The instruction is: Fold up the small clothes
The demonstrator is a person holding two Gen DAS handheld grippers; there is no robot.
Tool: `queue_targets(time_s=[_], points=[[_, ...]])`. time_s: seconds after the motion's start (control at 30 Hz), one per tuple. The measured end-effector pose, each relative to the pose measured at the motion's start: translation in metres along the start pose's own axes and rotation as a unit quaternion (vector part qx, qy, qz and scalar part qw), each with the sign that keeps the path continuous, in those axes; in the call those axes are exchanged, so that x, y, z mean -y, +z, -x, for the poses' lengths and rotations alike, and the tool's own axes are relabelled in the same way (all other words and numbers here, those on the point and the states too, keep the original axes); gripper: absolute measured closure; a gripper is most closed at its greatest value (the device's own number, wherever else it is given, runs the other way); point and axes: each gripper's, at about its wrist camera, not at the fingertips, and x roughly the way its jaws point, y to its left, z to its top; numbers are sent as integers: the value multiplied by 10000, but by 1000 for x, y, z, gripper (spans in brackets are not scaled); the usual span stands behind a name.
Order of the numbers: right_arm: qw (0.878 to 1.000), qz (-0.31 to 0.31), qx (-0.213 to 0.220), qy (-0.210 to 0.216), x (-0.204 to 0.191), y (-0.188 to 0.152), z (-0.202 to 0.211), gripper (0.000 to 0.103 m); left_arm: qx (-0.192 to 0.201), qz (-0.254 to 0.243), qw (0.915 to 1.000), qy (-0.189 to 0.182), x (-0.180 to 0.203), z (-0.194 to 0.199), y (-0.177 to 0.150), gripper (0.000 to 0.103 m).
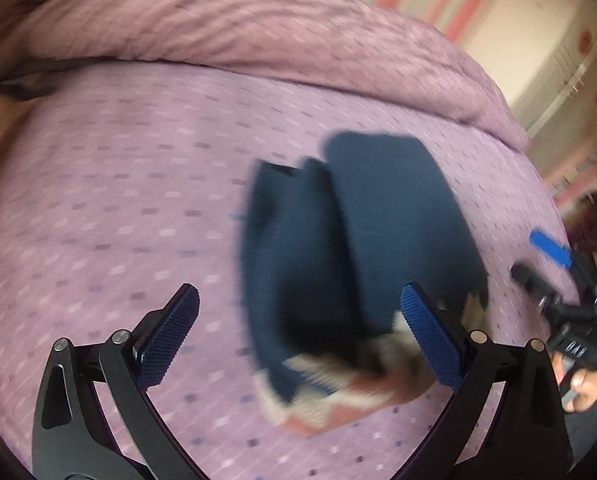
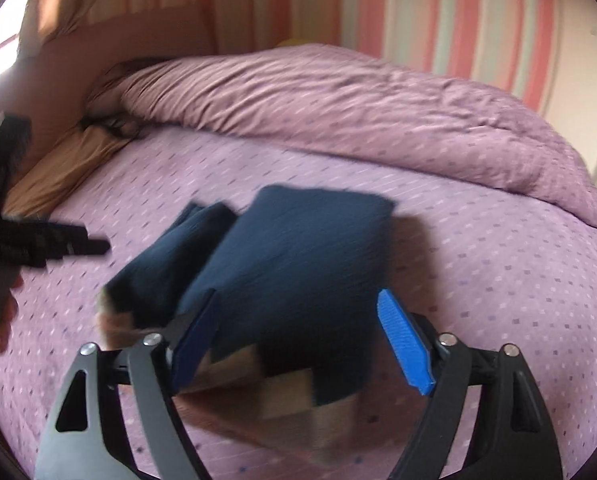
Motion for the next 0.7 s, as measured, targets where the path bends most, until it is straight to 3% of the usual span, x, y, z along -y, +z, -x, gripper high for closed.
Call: queue_targets(time_s=[0.1, 0.27, 0.43, 0.5, 0.6, 0.7], points=[[9996, -90, 30, -252, 24, 1, -1, 21, -299, -131, 9986, -416, 16, -31, 1, 3], [9989, -66, -18, -462, 44, -4, -5, 21, -530, 220, 9917, -1147, 22, -68, 2, 3], [9983, -115, -85, -573, 58, -12, -9, 21, -601, 553, 9857, -1471, 19, -87, 5, 5], [9982, -157, -123, -574, 62, -15, -9, 21, -609, 666, 9823, -1640, 20, -83, 6, 12], [9978, -257, -150, -597, 70, -18, -11, 21, -530, 606, 9808, -1775, 26, -69, 5, 14], [9979, -312, -181, -545, 74, -18, -12, 21, -740, 448, 9794, -1825, 40, -75, 2, 14]])
